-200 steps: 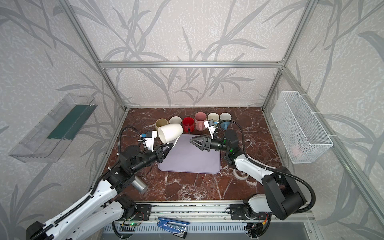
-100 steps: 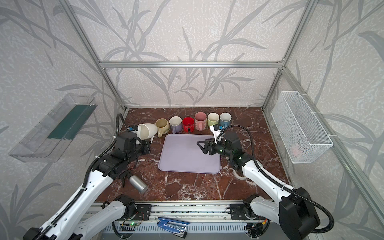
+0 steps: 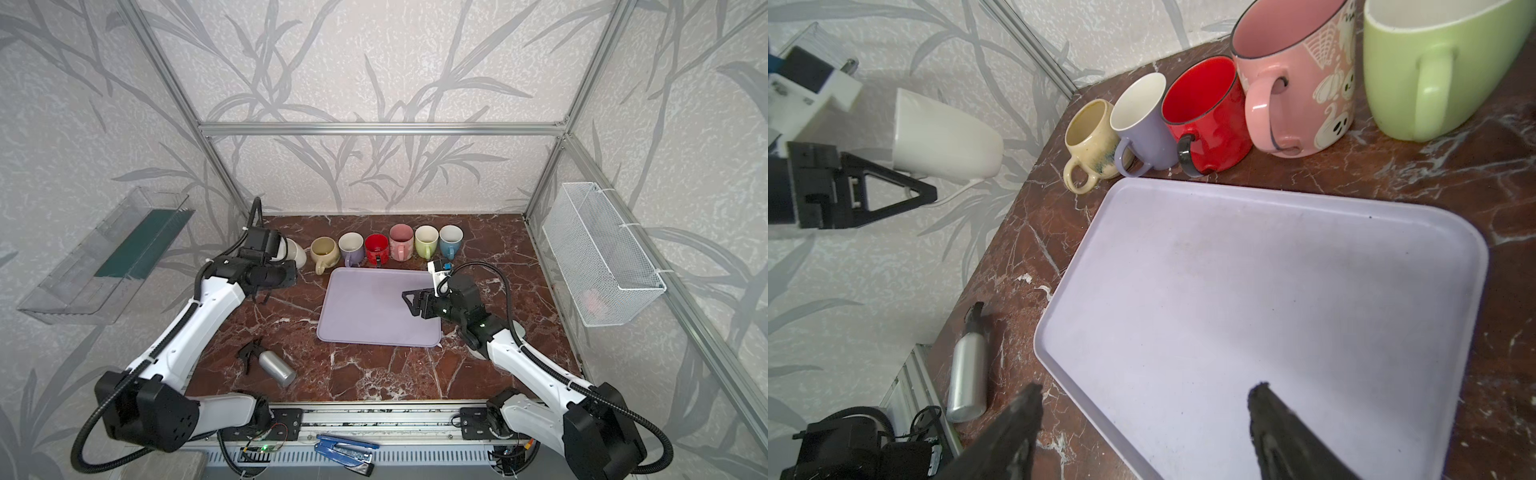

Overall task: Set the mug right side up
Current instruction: 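Carry the white mug toward the mug row with the left while the right withdraws, then lower the white mug beside the cream mug with the left gripper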

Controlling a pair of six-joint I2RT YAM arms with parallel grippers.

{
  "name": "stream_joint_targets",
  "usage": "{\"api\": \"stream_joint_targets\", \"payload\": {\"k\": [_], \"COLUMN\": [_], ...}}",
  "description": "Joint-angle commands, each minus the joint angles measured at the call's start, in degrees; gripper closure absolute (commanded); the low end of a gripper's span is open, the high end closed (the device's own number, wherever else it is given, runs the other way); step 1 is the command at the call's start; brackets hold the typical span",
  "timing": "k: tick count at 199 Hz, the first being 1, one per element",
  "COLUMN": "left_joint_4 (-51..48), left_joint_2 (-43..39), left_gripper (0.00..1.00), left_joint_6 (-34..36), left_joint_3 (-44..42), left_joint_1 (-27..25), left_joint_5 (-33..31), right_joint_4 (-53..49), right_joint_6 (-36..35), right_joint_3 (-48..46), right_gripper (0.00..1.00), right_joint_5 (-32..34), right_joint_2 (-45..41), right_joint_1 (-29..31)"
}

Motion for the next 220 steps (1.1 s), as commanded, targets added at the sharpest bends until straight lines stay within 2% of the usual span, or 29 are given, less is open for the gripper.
{"api": "stream_joint_targets", "payload": {"k": [1,78,102,131,220], "left_joint_4": [-1.26,-7.35,-10.27,-13.61,-14.49], "left_joint_2": [2.83,18.7,24.03,30.31,38.62], "left_gripper": [1.0,1.0,1.0,1.0,1.0], "left_joint_6": [4.03,9.36,8.94,8.9,8.9], "left_joint_3": [5.14,19.83,24.85,30.72,36.66], "left_joint_1": [1.87,4.93,5.28,5.45,5.46], "left_joint_5": [0.72,-2.91,-6.23,-5.68,-5.1], "right_joint_4": [2.45,4.12,4.28,4.47,4.49], "right_joint_6": [1.43,2.45,2.37,2.28,2.01], "right_joint_3": [-0.57,-0.73,-0.8,-0.68,-0.32], "right_gripper": [0.22,0.22,0.22,0.22,0.22], "right_joint_5": [0.41,-0.44,-0.18,0.01,0.55], "right_joint_2": [-1.27,1.1,1.67,2.57,4.09], "right_joint_1": [0.51,1.57,1.62,1.82,1.83]}}
